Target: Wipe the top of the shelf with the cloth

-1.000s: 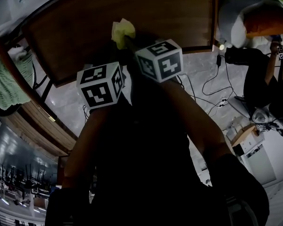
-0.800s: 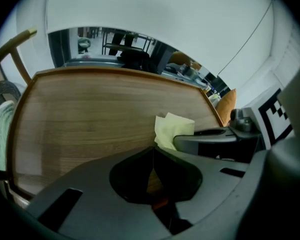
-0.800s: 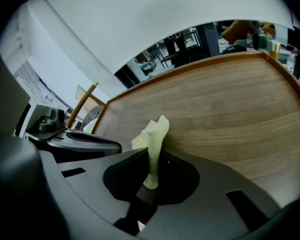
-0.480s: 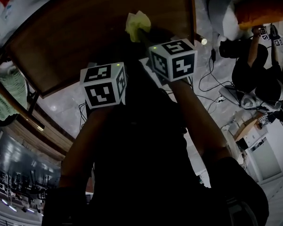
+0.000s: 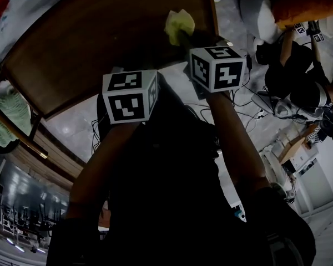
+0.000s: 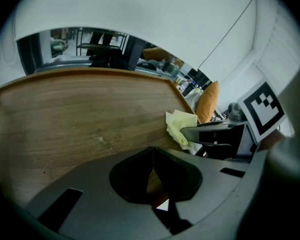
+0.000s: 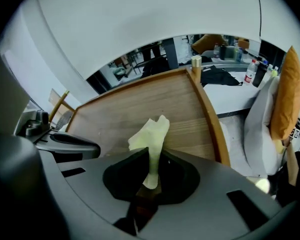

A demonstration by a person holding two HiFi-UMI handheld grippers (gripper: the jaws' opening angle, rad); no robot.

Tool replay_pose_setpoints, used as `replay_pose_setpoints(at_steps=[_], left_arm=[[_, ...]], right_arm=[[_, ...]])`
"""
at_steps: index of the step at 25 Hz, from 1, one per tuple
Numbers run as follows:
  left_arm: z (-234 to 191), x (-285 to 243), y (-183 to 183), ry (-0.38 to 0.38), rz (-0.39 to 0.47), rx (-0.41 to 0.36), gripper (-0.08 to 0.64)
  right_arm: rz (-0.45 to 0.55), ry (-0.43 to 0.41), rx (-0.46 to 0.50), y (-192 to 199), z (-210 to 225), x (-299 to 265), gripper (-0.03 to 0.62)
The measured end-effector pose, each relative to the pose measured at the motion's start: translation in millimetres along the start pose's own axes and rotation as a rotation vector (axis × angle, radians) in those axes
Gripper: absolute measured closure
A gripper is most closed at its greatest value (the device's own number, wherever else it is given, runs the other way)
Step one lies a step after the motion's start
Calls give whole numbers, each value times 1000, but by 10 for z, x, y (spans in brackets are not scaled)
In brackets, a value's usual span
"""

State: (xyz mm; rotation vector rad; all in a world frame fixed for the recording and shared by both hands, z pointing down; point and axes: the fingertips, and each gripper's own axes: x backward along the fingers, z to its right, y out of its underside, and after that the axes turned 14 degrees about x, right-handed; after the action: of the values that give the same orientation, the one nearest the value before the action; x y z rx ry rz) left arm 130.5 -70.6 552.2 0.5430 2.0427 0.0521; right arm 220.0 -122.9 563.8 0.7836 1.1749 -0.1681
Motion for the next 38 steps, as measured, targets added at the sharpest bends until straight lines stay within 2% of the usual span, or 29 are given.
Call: replay_pose_setpoints(at_steps=[5, 13, 17, 19, 21, 26, 28, 31, 34, 38], left_arm=[[61, 11, 8, 5, -1, 0, 549], [-167, 254, 105, 17, 10, 39, 549], [-508, 515, 118, 8, 31, 64, 549], [-760, 680, 126, -2, 47, 82, 549], [-1006, 895, 122, -21, 72, 113, 549], [-1704, 1498, 236, -80, 138, 269, 549], [-1953, 1758, 317, -100, 158, 298, 549], [-2211, 2116, 433, -118, 182, 316, 549], [-2397, 2398, 565, -129, 193, 330, 549], [-2490, 2562, 727, -110, 185, 325, 549]], right_arm=[[-19, 115, -20, 96, 293, 178, 551], [-54, 271, -58, 129, 403, 213, 551], [-76, 383, -75, 150, 513, 283, 551], [-51, 420, -45, 41, 401, 304, 551], [5, 354, 23, -185, 22, 247, 551], [110, -96, 151, -684, -1763, -151, 551], [113, -256, 200, -699, -2504, -309, 551], [68, -470, 209, -588, -3425, -528, 551], [34, -586, 231, -488, -4079, -740, 551], [0, -608, 256, -471, -4493, -916, 551]])
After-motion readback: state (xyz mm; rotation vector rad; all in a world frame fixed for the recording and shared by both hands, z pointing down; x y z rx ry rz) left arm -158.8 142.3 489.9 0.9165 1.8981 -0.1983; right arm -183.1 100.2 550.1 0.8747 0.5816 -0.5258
